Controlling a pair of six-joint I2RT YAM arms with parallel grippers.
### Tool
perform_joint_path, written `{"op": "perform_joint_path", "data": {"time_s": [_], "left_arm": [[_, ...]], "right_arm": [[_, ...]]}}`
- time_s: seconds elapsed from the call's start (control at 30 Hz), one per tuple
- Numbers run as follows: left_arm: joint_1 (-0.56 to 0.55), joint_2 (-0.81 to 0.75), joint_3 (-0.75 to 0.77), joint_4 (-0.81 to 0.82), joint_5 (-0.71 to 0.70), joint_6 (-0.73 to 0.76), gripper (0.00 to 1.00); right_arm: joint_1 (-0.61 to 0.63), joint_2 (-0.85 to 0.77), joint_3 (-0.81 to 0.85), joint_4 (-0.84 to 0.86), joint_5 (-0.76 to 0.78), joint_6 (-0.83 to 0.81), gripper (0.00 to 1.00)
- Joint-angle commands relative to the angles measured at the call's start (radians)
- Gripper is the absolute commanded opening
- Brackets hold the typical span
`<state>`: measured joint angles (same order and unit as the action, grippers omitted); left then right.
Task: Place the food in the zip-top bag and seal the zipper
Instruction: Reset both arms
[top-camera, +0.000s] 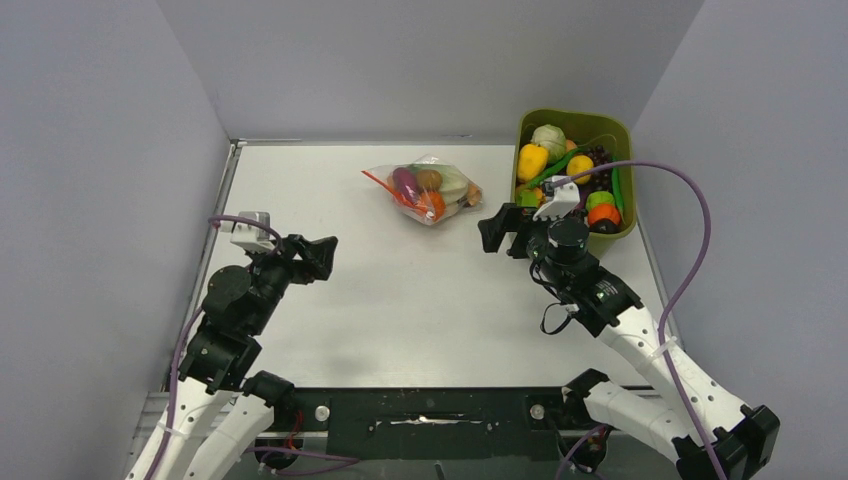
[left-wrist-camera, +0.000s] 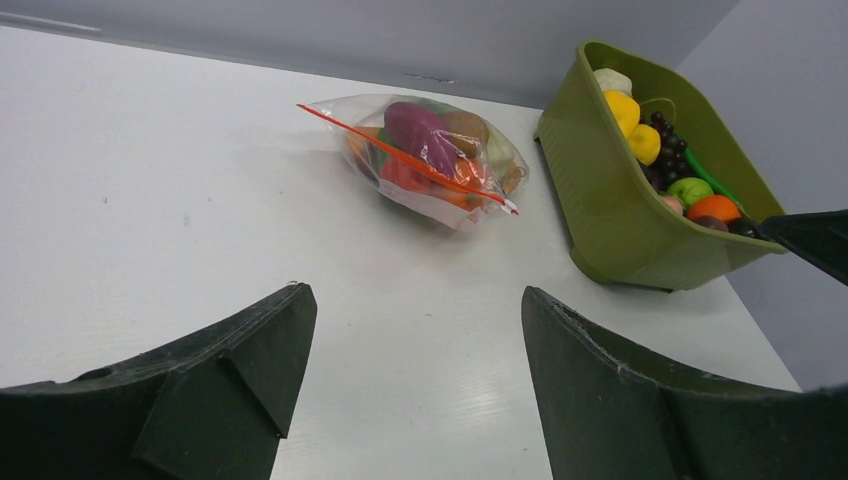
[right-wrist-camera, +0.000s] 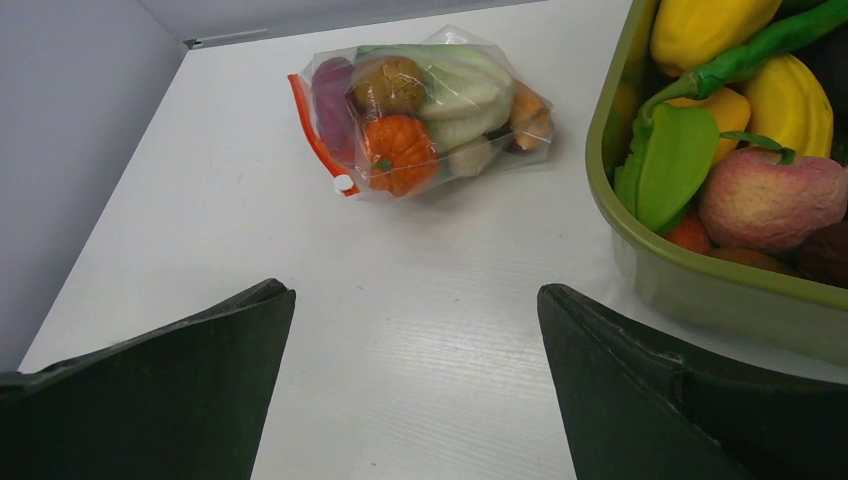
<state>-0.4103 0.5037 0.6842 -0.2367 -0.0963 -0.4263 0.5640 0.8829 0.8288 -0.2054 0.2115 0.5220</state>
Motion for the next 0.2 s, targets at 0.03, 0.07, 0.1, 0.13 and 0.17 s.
{"op": "perform_joint_path", "data": {"time_s": [0.03, 0.07, 0.1, 0.13, 0.17], "left_arm": [[0.005, -0.001, 0.009, 0.027, -0.003, -0.001, 0.75], [0.005, 0.003, 0.012, 0.022, 0.001, 0.001, 0.75], [0.005, 0.005, 0.013, 0.019, 0.004, 0.003, 0.75], [0.005, 0.005, 0.012, 0.021, 0.007, 0.003, 0.76], [0.005, 0.002, 0.01, 0.027, 0.016, 0.003, 0.76]], "right_arm": [[0.005, -0.045, 0.004, 0.034, 0.054, 0.015, 0.98], [0.005, -0.045, 0.008, 0.033, 0.055, 0.015, 0.98], [0.004, -0.045, 0.011, 0.031, 0.056, 0.014, 0.98], [0.005, -0.045, 0.012, 0.031, 0.056, 0.015, 0.98], [0.005, -0.044, 0.012, 0.033, 0.056, 0.015, 0.98]]}}
